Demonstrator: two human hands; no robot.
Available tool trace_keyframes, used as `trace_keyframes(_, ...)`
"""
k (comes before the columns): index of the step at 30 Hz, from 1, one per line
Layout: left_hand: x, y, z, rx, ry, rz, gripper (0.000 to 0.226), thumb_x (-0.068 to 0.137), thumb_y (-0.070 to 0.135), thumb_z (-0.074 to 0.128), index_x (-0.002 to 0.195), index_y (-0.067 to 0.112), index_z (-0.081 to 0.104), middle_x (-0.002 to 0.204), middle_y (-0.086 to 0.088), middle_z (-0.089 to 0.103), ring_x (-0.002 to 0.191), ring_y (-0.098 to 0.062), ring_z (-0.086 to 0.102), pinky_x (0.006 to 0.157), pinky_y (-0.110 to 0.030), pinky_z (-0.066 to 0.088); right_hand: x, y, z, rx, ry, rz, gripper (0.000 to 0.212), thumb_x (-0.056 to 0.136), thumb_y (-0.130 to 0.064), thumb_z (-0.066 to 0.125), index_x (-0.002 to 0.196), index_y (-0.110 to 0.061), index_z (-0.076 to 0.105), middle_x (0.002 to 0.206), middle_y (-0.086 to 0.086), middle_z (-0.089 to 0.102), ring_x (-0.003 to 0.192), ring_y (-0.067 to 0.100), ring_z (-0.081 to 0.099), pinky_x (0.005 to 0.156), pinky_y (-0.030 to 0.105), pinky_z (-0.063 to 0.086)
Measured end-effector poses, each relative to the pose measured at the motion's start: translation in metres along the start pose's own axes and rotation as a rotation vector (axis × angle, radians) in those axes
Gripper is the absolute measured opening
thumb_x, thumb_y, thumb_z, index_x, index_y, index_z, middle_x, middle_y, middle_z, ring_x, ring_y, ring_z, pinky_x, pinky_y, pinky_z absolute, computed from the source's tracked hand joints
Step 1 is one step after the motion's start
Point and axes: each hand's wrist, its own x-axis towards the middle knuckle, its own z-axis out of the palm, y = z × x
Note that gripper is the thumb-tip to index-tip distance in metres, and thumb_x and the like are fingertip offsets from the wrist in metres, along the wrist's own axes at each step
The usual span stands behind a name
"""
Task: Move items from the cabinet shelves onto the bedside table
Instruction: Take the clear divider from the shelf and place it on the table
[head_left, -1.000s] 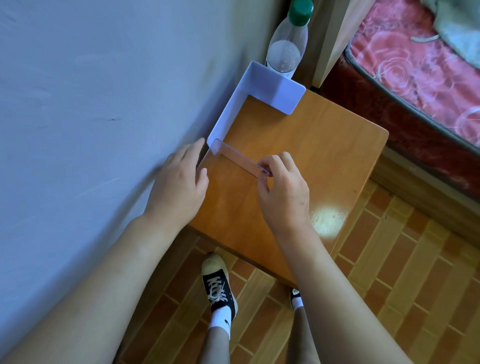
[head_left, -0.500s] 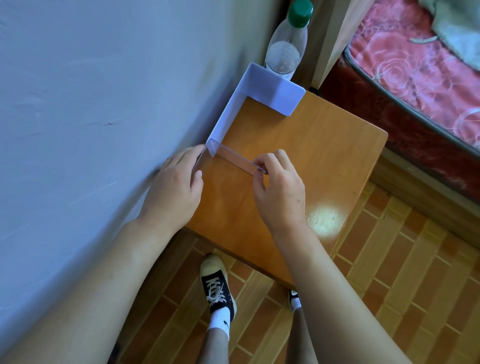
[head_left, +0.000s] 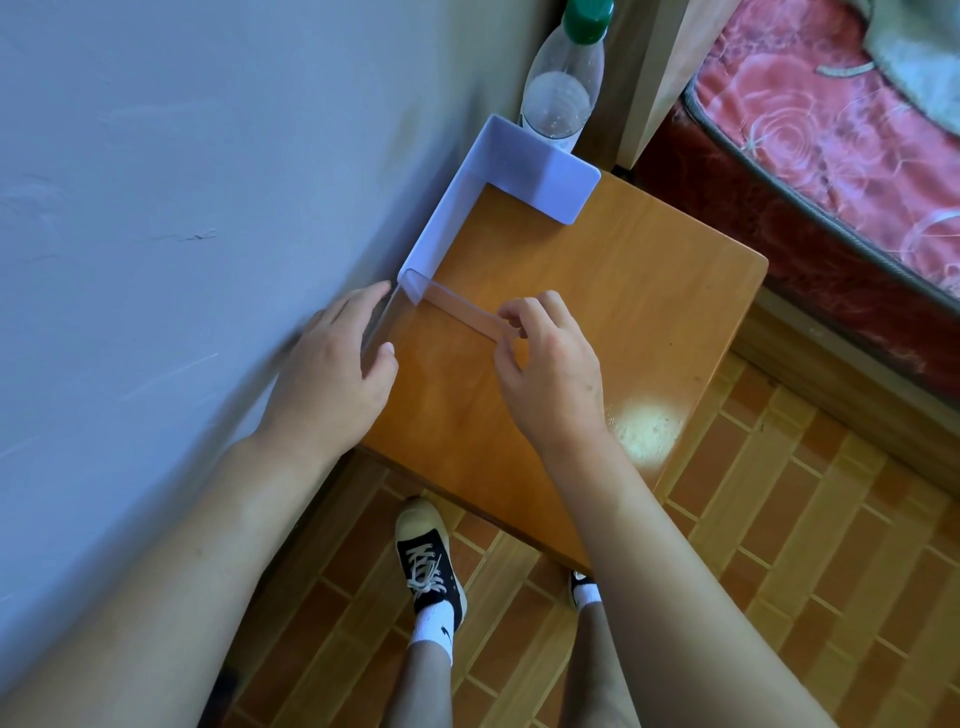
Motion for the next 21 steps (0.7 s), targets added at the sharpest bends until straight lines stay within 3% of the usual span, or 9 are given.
trace_keyframes(6, -0.014, 0.005, -0.006, -0.023, 0.026, -0.041, 0.056, 0.103, 0.018, 0.056, 0.157, 0.020, 0.044, 0.156, 0.000, 0.051, 0.143, -0.019, 0.049, 0.112, -0.033, 0.039, -0.001, 0.003, -0.015, -0.009, -0.036, -0.008, 0.023, 0.095, -0.009, 0.072, 0.118, -0.011, 0.069, 0.109, 0.000, 0.063, 0.091, 0.016, 0.063, 0.066, 0.023, 0.049)
trace_keyframes(14, -0.045, 0.024, -0.026, -0.091, 0.098, -0.090, 0.051, 0.104, 0.021, 0.055, 0.155, 0.020, 0.047, 0.154, 0.000, 0.053, 0.141, -0.019, 0.049, 0.115, -0.042, 0.044, -0.003, -0.004, -0.065, -0.013, -0.098, -0.011, 0.032, 0.095, -0.016, 0.073, 0.127, -0.013, 0.068, 0.116, 0.000, 0.062, 0.099, 0.016, 0.062, 0.074, 0.026, 0.054)
trace_keyframes(21, -0.075, 0.059, -0.056, -0.087, 0.163, -0.130, 0.047, 0.104, 0.018, 0.055, 0.151, 0.018, 0.051, 0.151, -0.002, 0.055, 0.140, -0.023, 0.049, 0.114, -0.038, 0.039, 0.000, -0.021, -0.125, 0.009, -0.128, -0.038, 0.036, 0.097, -0.022, 0.070, 0.132, -0.014, 0.065, 0.122, 0.000, 0.061, 0.106, 0.016, 0.061, 0.083, 0.030, 0.055)
